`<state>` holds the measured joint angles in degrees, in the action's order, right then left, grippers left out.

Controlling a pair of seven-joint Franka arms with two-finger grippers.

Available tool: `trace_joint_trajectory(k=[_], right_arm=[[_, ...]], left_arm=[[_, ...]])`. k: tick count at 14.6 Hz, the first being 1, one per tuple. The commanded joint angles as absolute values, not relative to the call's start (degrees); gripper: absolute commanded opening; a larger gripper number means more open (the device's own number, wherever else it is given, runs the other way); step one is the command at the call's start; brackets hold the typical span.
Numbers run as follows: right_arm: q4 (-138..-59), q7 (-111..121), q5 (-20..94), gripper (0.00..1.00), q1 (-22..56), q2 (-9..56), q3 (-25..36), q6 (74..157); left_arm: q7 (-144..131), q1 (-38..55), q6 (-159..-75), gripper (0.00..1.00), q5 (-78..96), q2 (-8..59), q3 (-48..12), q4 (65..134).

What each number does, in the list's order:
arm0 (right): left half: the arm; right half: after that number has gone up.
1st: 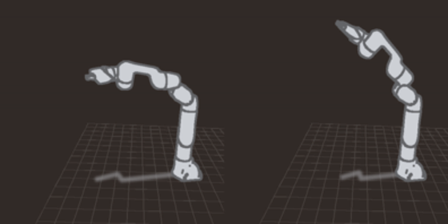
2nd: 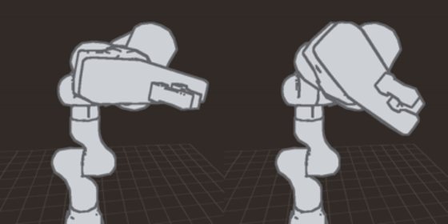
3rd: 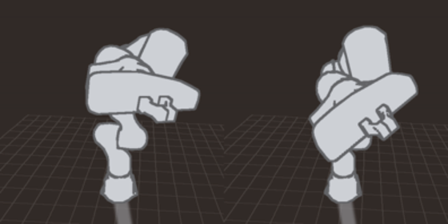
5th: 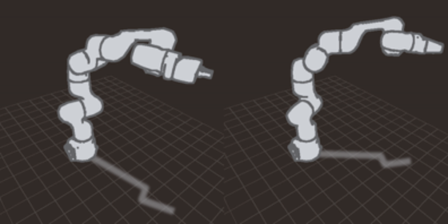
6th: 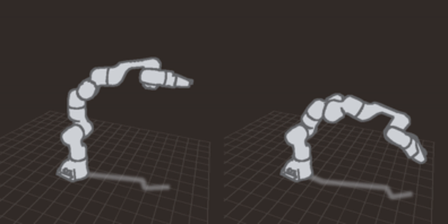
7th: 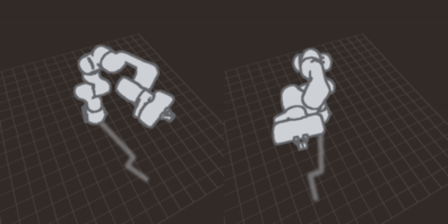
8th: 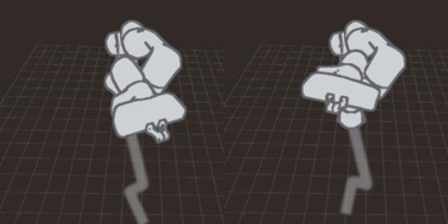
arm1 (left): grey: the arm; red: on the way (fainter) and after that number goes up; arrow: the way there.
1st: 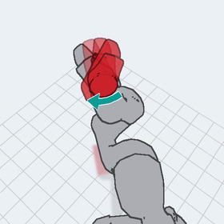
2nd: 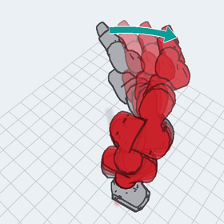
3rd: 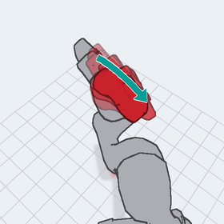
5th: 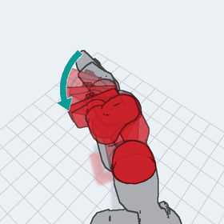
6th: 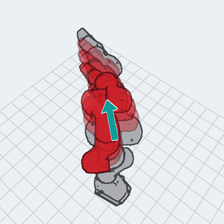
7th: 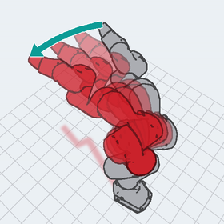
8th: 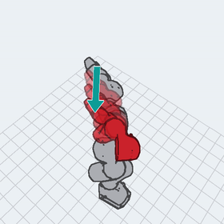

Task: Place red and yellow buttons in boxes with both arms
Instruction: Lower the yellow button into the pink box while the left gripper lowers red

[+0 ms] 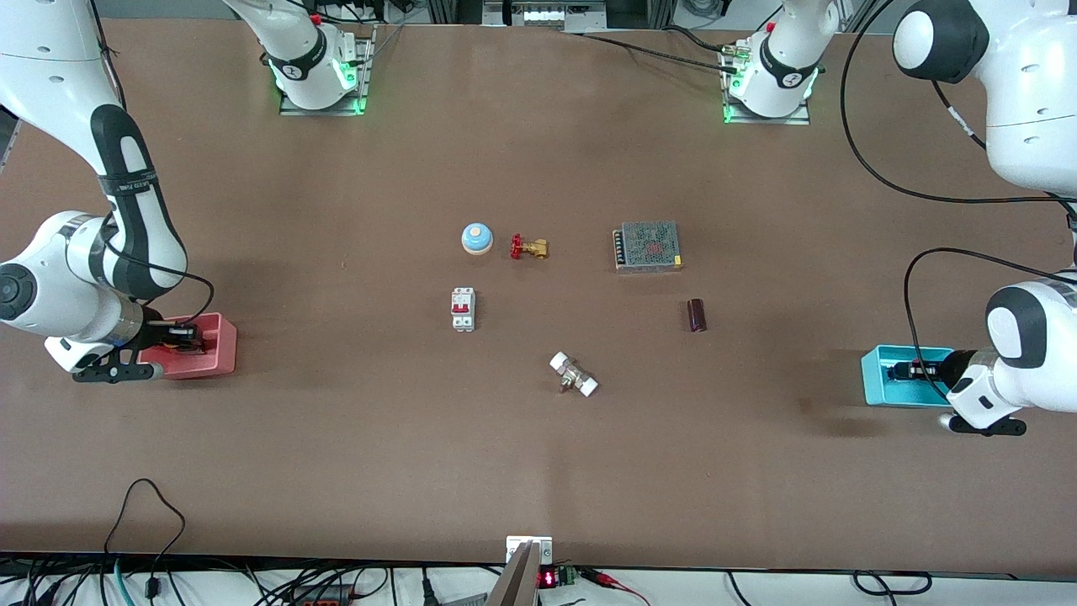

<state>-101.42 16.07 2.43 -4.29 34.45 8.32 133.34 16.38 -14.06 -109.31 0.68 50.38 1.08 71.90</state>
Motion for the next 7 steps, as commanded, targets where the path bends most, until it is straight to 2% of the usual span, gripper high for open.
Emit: trace_joint_trajectory(k=[1,6,7], right_arm=[[-101.3,17.8,4.0,0.31,-4.6,34.6,8.0,133.9],[-101.3,17.8,4.0,0.59,-4.6,34.9,8.0,133.9],[-101.3,17.8,4.0,0.69,-4.6,34.8,8.0,134.0]], left_arm=[[17.8,-13.8,-109.5,1.00,0.0,50.5,1.0,70.1],[17.8,-12.8,-108.3,1.00,0.3,39.3,0.3,76.0],[17.8,-12.8,-107.2,1.00,0.3,36.9,0.2,77.1]])
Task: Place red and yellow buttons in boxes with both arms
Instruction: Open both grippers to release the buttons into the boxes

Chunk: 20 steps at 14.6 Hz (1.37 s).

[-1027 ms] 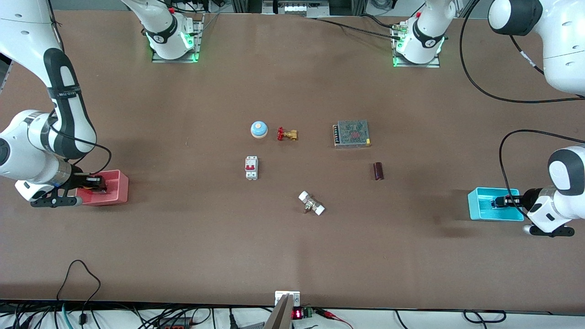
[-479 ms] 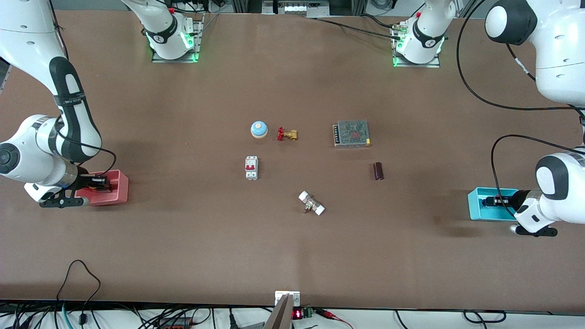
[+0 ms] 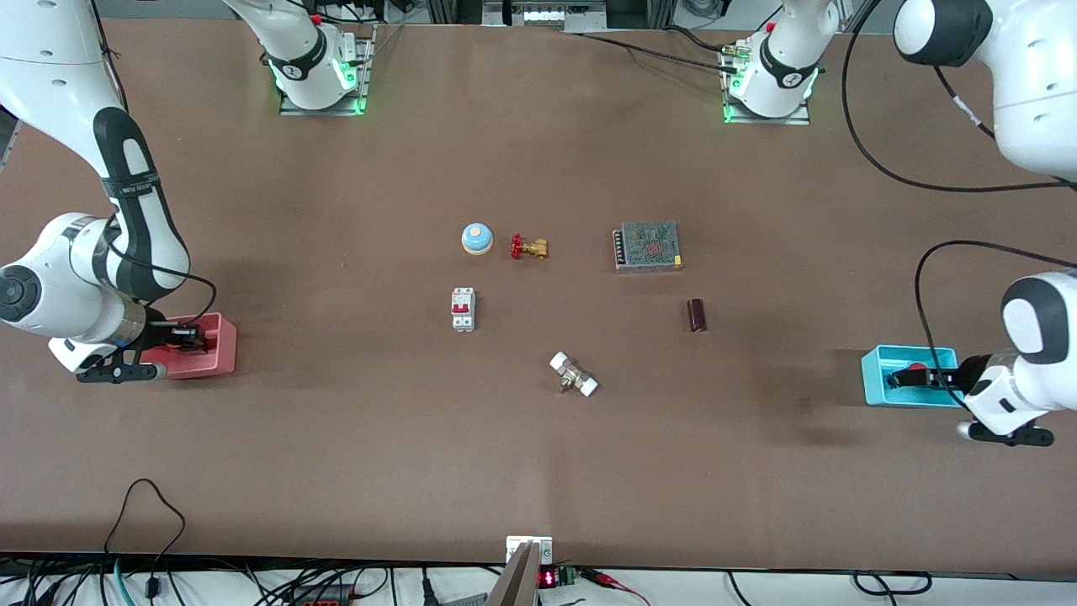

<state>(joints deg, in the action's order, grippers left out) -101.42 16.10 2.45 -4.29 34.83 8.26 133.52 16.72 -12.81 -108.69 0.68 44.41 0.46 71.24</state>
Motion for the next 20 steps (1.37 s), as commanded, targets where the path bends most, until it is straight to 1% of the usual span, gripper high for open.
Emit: trace_joint_trajectory(k=[1,3,4,6,8,9,11,13,14,16,17,20], right_arm=[[-101.3,17.8,4.0,0.73,-4.6,34.8,8.0,134.0],[-101.3,17.8,4.0,0.81,-4.6,34.8,8.0,134.0],[-101.3,17.8,4.0,0.82,-4.6,34.8,8.0,134.0],[-101.3,17.2,4.0,1.00,-4.2,34.1,7.9,133.6],[-101.3,17.2,4.0,1.00,-3.8,30.6,7.6,131.3],[-101.1,17.2,4.0,1.00,-3.8,28.6,7.0,127.7],[-100.9,15.9,3.6,1.00,-3.3,22.2,5.5,119.8],[-100.1,14.0,2.6,1.00,-2.4,15.6,5.2,114.8],[-98.5,13.7,1.8,1.00,-2.2,13.2,4.9,110.9],[-92.8,13.4,-2.1,1.00,-0.9,11.7,3.5,101.1],[-90.3,13.4,-3.8,1.00,-0.8,10.5,2.1,97.9],[-89.7,12.8,-3.7,1.00,-0.9,6.3,-1.4,95.0]], left_arm=[[17.8,-12.6,-105.2,1.00,0.3,34.7,0.1,77.3],[17.5,-10.6,-101.4,1.00,0.4,30.5,0.1,77.3],[16.7,-8.7,-100.0,1.00,0.4,28.8,0.1,77.3],[9.8,-5.4,-97.7,1.00,0.4,25.6,0.2,77.3],[4.2,-2.5,-97.6,1.00,0.4,21.6,0.3,78.8],[1.9,-1.7,-97.9,1.00,0.4,19.4,0.2,80.1],[-1.2,-1.0,-98.1,1.00,1.6,13.7,0.2,84.1],[-1.1,-1.1,-98.0,1.00,2.1,9.5,0.2,87.2],[-1.1,-1.1,-97.7,1.00,2.1,8.0,0.1,88.2],[-1.3,-1.1,-96.3,1.00,2.1,7.0,-0.3,88.6],[-1.3,-1.1,-95.2,1.00,2.0,6.8,-0.8,88.5],[-1.3,-1.1,-93.8,1.00,1.7,5.6,-1.4,88.3]])
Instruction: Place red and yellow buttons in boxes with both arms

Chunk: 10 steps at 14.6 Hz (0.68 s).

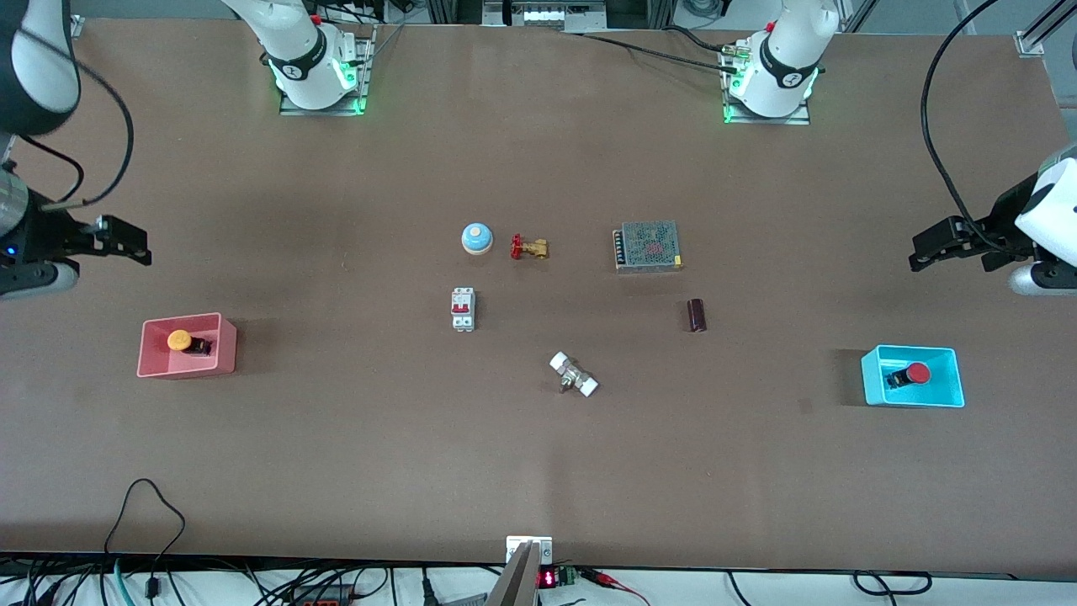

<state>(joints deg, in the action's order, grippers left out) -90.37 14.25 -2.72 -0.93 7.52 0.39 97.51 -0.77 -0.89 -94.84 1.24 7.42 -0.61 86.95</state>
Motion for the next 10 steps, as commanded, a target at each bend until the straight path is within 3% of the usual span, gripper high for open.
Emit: trace_joint_trajectory(k=[1,10], right_arm=[[-89.7,10.1,-3.7,1.00,-1.0,5.9,-2.3,93.4],[-89.2,3.4,-4.0,1.00,-0.7,5.9,-4.7,93.0]], left_arm=[[-1.4,-1.1,-93.4,1.00,1.6,5.5,-1.7,88.2],[-1.2,-1.7,-91.5,1.00,1.4,4.7,-1.7,88.1]])
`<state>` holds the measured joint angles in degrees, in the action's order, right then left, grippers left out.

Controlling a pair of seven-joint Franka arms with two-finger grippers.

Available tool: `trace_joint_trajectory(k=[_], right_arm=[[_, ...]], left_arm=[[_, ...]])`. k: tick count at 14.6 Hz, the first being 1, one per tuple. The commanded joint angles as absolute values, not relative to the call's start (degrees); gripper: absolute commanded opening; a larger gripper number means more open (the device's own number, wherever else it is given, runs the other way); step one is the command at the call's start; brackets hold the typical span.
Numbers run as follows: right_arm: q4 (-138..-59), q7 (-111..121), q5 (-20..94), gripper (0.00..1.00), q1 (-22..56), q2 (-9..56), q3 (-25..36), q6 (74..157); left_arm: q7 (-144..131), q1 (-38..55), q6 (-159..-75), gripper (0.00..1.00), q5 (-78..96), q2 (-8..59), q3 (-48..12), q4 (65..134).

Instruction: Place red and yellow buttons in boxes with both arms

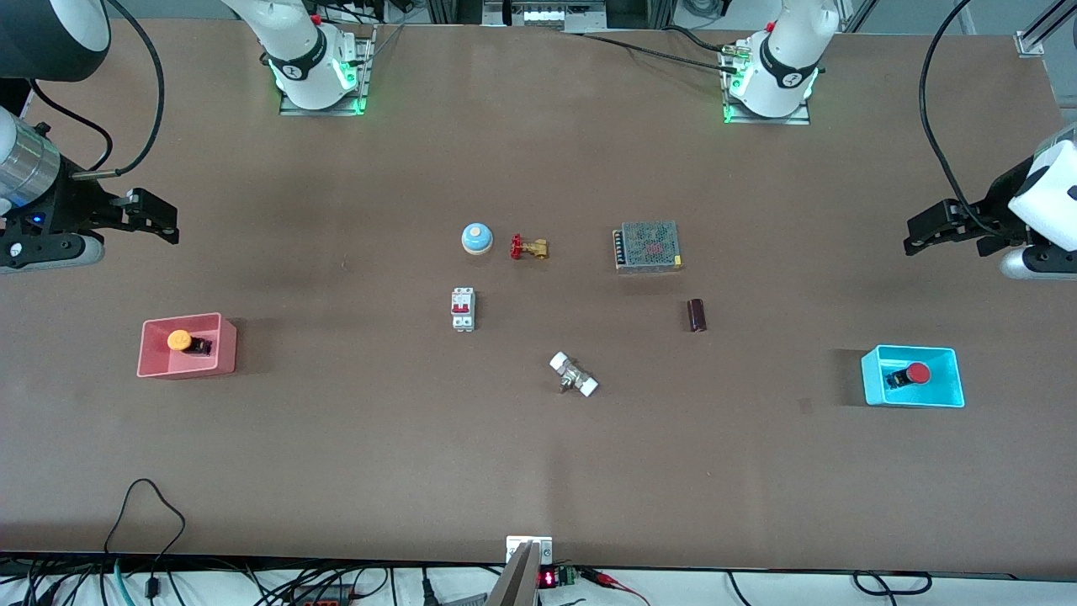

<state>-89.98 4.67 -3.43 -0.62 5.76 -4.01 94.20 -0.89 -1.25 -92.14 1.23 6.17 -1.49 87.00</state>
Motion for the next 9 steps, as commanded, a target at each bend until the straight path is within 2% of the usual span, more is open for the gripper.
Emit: trace_joint_trajectory(k=[1,9], right_arm=[[-89.2,3.5,-4.0,1.00,-0.8,5.9,-4.7,93.0],[-89.4,3.9,-4.1,1.00,-0.9,5.5,-4.6,91.1]], left_arm=[[-1.3,-1.6,-91.5,1.00,1.2,4.7,-1.7,88.1],[-1.3,-1.7,-91.5,1.00,1.2,4.7,-1.7,88.1]])
